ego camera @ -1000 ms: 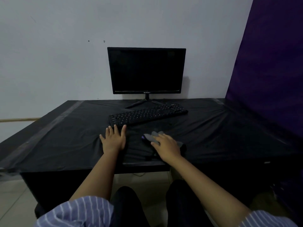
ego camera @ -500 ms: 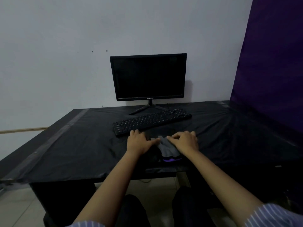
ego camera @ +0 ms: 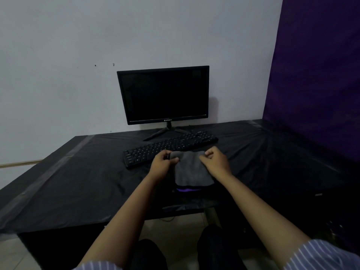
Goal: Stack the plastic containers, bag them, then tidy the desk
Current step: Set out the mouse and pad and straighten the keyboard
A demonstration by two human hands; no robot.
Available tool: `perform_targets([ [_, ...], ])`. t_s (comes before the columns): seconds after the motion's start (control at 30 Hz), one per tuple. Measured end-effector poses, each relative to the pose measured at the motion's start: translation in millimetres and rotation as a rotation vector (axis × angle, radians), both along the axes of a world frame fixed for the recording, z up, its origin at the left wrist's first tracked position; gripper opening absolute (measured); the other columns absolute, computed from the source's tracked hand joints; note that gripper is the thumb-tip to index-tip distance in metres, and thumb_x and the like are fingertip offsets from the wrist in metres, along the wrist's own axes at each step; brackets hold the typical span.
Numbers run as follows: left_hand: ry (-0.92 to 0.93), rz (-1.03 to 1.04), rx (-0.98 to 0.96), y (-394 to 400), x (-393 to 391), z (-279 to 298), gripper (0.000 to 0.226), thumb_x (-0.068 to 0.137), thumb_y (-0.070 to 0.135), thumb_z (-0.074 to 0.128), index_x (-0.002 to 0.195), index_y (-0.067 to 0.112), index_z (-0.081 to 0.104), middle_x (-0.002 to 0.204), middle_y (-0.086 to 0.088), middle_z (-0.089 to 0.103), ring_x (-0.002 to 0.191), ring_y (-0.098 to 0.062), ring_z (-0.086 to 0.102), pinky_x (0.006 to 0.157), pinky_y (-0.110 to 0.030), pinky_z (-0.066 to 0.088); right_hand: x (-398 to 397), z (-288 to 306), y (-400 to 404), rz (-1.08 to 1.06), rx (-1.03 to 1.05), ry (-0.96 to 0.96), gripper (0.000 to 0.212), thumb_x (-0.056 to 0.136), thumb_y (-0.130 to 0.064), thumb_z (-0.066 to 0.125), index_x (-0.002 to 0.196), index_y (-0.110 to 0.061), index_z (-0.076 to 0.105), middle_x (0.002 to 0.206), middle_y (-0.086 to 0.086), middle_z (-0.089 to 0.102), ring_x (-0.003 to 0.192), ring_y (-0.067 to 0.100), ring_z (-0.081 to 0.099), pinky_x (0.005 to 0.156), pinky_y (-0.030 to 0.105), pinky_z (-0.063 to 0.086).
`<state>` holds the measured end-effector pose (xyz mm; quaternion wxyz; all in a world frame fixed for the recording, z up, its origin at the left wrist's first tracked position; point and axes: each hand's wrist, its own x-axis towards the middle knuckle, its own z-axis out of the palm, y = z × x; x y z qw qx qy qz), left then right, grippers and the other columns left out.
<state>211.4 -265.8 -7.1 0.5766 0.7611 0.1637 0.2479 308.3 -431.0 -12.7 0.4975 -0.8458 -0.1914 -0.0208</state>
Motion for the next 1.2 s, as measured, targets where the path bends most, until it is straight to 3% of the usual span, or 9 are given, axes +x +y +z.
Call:
perform_targets([
  [0.17,0.037,0.151,0.138,0.9,38.0,18.2,0.013,0.082,0.005,0.071,0.090,0.007,0.061,0.092,-0.010,0.064,0.088,-0.021,0.060,0.071,-0.027,0.045,32.6,7.8,-2.3,-0.010,0.120,0.062,0.016,0.084,-0.019,0.069,0.084,-0.014,0.054,0.073,-0.005,0.054,0.072,0.014,0.054,0.053,0.020,0.040],
  [0.37,0.171,0.390,0.565,-12.3,64.9,17.2,0.050,0.087,0.018,0.062,0.132,0.004,0.046,0.133,-0.021,0.045,0.125,-0.036,0.041,0.103,-0.039,0.035,67.9,4.2,3.6,-0.015,0.025,0.040,0.010,0.087,-0.021,0.068,0.089,-0.012,0.069,0.095,0.003,0.070,0.088,0.015,0.062,0.075,0.022,0.044],
  [0.47,0.246,0.239,0.788,-29.8,69.3,-3.1,0.058,0.090,0.044,0.056,0.136,0.009,0.046,0.142,-0.014,0.044,0.133,-0.028,0.037,0.112,-0.038,0.028,81.6,-6.0,-4.8,-0.054,-0.032,-0.003,0.005,0.089,-0.019,0.063,0.089,-0.017,0.068,0.102,0.004,0.071,0.098,0.020,0.065,0.080,0.025,0.048],
  [0.57,0.460,0.109,0.809,-42.4,74.3,-21.2,0.089,0.086,0.069,0.043,0.150,0.011,0.025,0.160,-0.011,0.015,0.149,-0.025,0.008,0.120,-0.048,0.002,91.1,-14.2,-13.6,-0.086,-0.061,-0.039,0.008,0.089,-0.017,0.062,0.090,-0.020,0.069,0.104,0.003,0.071,0.104,0.023,0.063,0.090,0.034,0.052],
  [0.67,0.633,0.088,0.827,-48.3,80.7,-31.2,0.101,0.081,0.080,0.033,0.154,0.014,0.010,0.162,-0.014,-0.001,0.149,-0.029,-0.006,0.117,-0.054,-0.007,101.7,-16.9,-21.6,-0.109,-0.104,-0.103,0.013,0.090,-0.017,0.058,0.093,-0.022,0.070,0.109,0.003,0.069,0.110,0.024,0.059,0.095,0.039,0.051],
  [0.9,0.824,0.029,0.846,-54.0,96.9,-25.3,0.072,0.096,0.058,0.026,0.155,0.024,0.001,0.160,-0.017,-0.010,0.147,-0.038,-0.011,0.116,-0.056,-0.006,130.0,-13.8,-49.5,-0.133,-0.218,-0.174,0.018,0.093,-0.022,0.052,0.097,-0.021,0.070,0.111,0.008,0.064,0.111,0.029,0.054,0.094,0.034,0.046],
  [1.0,0.759,0.048,0.869,-54.0,97.7,-26.9,0.063,0.100,0.044,0.027,0.154,0.017,0.010,0.161,-0.017,0.000,0.148,-0.036,-0.001,0.119,-0.051,0.001,135.1,-15.1,-61.9,-0.097,-0.280,-0.206,0.019,0.095,-0.022,0.051,0.102,-0.021,0.068,0.115,0.008,0.061,0.112,0.028,0.053,0.095,0.035,0.045],
  [1.07,0.615,0.139,0.869,-56.9,95.4,-29.6,0.053,0.100,0.031,0.032,0.146,0.005,0.032,0.156,-0.019,0.024,0.144,-0.035,0.021,0.118,-0.043,0.018,131.9,-17.1,-68.0,-0.013,-0.310,-0.241,0.019,0.093,-0.020,0.053,0.106,-0.021,0.068,0.118,0.006,0.060,0.111,0.025,0.055,0.097,0.035,0.046],
  [1.2,0.432,0.315,0.695,-63.3,96.7,-28.3,0.037,0.098,0.023,0.038,0.122,-0.001,0.052,0.127,-0.022,0.055,0.119,-0.038,0.051,0.094,-0.041,0.041,117.5,-24.4,-66.3,0.157,-0.398,-0.343,0.026,0.093,-0.024,0.054,0.113,-0.024,0.070,0.119,0.000,0.065,0.111,0.020,0.059,0.110,0.035,0.034],
])
